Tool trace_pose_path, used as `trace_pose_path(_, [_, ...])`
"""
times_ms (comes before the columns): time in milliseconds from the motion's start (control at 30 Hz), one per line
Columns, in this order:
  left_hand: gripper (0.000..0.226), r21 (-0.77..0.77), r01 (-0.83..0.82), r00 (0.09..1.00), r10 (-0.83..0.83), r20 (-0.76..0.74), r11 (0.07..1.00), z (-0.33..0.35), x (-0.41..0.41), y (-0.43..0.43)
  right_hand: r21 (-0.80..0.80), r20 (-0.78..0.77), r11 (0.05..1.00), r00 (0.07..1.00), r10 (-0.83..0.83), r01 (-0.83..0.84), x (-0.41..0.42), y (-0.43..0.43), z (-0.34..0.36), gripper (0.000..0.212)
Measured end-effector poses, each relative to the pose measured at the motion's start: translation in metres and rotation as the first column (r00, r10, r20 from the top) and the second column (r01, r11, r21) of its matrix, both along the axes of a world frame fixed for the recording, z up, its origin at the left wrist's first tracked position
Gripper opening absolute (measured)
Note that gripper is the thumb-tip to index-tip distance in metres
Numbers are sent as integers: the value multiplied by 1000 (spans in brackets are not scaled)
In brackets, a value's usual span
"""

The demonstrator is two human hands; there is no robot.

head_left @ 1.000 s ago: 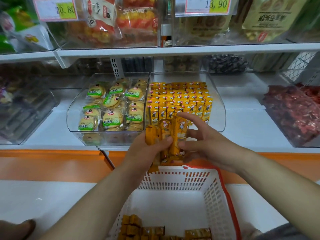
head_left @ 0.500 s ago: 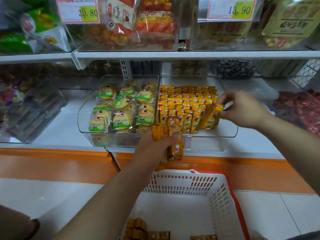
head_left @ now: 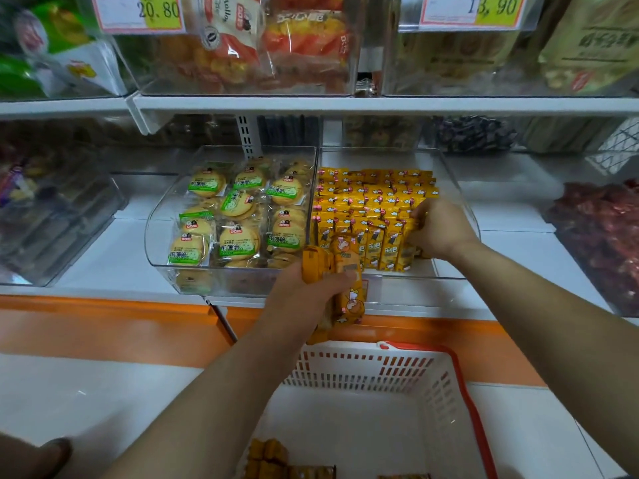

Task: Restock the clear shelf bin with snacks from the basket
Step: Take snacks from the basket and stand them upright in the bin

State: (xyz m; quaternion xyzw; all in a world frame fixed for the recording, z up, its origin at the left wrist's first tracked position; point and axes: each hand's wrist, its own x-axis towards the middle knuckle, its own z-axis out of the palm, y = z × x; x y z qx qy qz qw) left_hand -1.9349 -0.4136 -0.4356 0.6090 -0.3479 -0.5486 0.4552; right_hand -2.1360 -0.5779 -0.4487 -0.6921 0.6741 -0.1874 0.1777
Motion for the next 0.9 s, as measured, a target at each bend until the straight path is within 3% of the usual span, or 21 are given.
trace_pose_path(133, [16,-10,5,1000,-5,1,1000,0,-3,-1,-37,-107,997,992,70,-74,-4,18,20,37])
trace_pose_path(233, [6,-1,15,999,-15,-38,1000,-1,-5,0,-111,-107,987,989,107,-118,-17,43,44,42])
trace_pose_path(333, [23,22,58,994,-56,-92,998,-2,-7,2,-92,144,977,968,204,-193,-34,80,57,23])
trace_pose_path(467, [34,15,172,978,-169,-124,985,-3,-13,8,48,550,956,807,217,-289,-41,119,55,10])
trace_pose_path(667, [35,-31,334,932,-335,-141,942,-3,-27,19,143,756,891,629,182,-430,-20,134,44,36])
trace_pose_path(800, [48,-33,379,914,-379,-146,925,-3,-30,21,84,638,877,701,318,-474,-20,130,44,29])
trace_pose_path(900, [59,-26,334,941,-334,-56,942,-2,-27,21,107,713,901,664,225,-421,-29,126,44,17])
